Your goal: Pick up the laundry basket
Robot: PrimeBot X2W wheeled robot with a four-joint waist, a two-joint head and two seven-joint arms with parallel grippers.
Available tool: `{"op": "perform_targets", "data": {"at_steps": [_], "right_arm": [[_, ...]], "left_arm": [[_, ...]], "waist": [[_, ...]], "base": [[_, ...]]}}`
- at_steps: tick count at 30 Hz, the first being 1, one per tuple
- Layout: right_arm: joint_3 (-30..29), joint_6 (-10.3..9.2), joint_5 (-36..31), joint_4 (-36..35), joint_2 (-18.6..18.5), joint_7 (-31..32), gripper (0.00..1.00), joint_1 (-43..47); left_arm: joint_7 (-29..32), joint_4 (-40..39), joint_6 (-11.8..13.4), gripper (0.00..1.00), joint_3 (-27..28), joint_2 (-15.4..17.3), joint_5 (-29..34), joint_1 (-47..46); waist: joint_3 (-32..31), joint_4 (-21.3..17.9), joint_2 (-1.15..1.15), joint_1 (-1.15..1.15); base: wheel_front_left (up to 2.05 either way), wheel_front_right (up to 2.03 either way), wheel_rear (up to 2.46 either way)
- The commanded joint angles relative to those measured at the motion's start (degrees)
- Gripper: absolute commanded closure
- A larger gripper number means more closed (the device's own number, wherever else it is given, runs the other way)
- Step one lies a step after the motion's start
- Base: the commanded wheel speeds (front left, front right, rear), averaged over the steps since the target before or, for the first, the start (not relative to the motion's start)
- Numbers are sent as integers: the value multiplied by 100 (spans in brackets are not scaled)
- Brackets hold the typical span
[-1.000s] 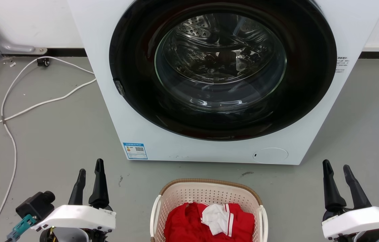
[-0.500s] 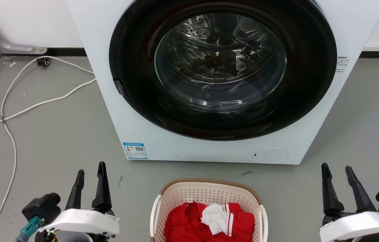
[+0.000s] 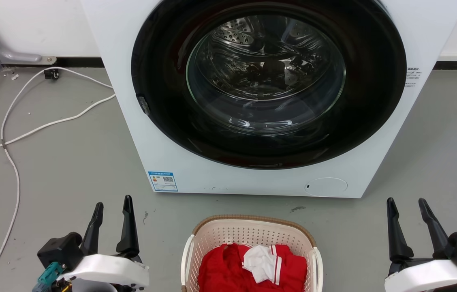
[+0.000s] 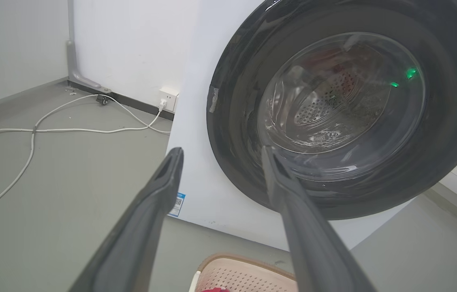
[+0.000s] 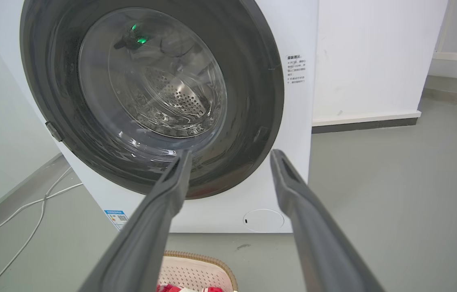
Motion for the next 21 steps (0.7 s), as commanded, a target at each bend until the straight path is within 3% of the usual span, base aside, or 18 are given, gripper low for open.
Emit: {"op": "perform_targets", "data": {"at_steps": [1,21], "right_arm": [[5,-2,-135,-98,-18,-61,0,32],[-15,-2,-1001,-401,-18,-300,0,190]], "left_arm": [[-50,-65,-7,0,0,12,127,25],[-278,-211,35,0,-89,11,1040,110]], "waist": [[0,-2,0,0],[-1,0,0,0]], "base": [[0,0,0],[0,0,0]]}}
